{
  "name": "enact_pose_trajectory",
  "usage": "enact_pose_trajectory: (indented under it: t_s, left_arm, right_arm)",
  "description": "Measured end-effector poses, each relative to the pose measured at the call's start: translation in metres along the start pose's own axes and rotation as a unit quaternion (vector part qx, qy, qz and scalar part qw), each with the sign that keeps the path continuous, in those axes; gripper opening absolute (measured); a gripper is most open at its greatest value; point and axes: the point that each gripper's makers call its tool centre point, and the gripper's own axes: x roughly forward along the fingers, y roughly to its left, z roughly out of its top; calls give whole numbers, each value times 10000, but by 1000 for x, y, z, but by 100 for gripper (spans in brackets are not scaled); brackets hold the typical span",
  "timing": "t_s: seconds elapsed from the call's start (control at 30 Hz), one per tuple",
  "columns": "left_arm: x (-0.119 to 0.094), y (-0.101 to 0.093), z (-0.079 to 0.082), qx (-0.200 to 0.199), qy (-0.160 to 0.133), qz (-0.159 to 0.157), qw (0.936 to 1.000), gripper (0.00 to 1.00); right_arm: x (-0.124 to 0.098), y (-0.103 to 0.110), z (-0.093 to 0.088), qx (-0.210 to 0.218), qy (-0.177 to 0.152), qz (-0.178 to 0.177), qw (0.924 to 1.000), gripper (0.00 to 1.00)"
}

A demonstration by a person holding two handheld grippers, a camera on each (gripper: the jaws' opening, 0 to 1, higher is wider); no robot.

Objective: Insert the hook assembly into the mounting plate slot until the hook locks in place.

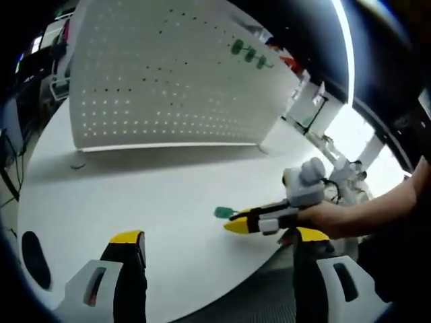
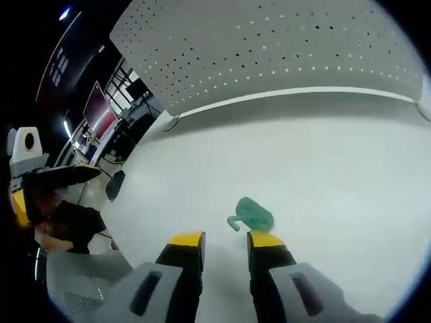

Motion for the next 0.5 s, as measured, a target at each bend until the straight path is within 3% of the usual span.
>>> enact_pose_trajectory:
  t_s: [0.5]
  left_arm:
    - [7, 4, 8, 69, -31, 27, 10000, 90]
  right_arm:
    - [6, -25, 23, 52, -93, -208, 9997, 22]
